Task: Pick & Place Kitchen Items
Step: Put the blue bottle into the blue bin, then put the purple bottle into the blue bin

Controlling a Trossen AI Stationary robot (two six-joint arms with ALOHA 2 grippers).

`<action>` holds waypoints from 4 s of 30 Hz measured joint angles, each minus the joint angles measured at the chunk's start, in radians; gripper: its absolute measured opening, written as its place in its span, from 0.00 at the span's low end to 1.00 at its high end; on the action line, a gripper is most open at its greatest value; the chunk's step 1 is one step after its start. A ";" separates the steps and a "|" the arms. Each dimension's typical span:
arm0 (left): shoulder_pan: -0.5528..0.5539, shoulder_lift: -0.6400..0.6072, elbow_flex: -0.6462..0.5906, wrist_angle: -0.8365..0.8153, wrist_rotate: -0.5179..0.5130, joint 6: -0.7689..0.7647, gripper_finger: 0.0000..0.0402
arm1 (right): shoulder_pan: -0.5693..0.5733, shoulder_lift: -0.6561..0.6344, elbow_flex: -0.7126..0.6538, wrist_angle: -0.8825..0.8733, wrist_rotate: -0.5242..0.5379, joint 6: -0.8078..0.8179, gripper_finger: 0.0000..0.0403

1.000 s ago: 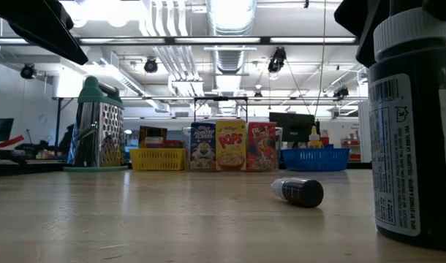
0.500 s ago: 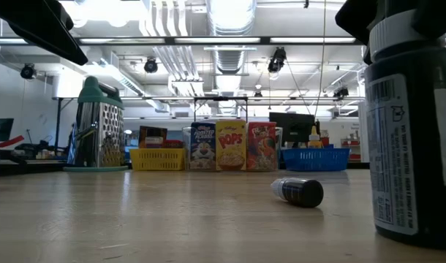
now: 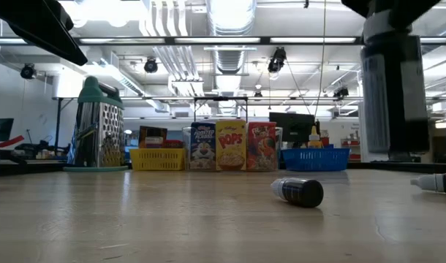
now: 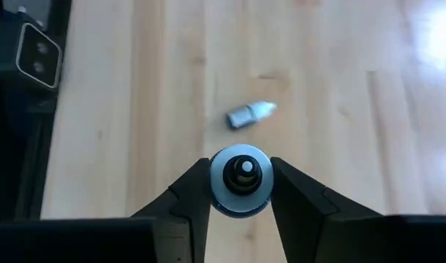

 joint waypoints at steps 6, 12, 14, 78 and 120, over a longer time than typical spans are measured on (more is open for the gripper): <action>0.000 0.000 -0.001 0.001 0.000 0.000 0.49 | -0.039 -0.131 0.000 -0.123 0.009 -0.001 0.30; 0.000 0.000 -0.002 0.001 -0.001 0.000 0.49 | -0.136 -0.264 -0.015 -0.196 0.034 -0.063 0.27; 0.000 0.000 -0.003 0.000 -0.001 0.000 0.49 | -0.183 -0.314 -0.026 -0.218 0.034 -0.083 0.27; 0.001 0.000 -0.011 0.002 0.000 0.000 0.49 | -1.543 -0.469 -0.507 0.308 -0.188 -0.323 0.28; 0.000 0.000 -0.011 0.004 -0.003 0.000 0.49 | -1.576 -0.543 -0.528 0.418 -0.260 -0.437 0.50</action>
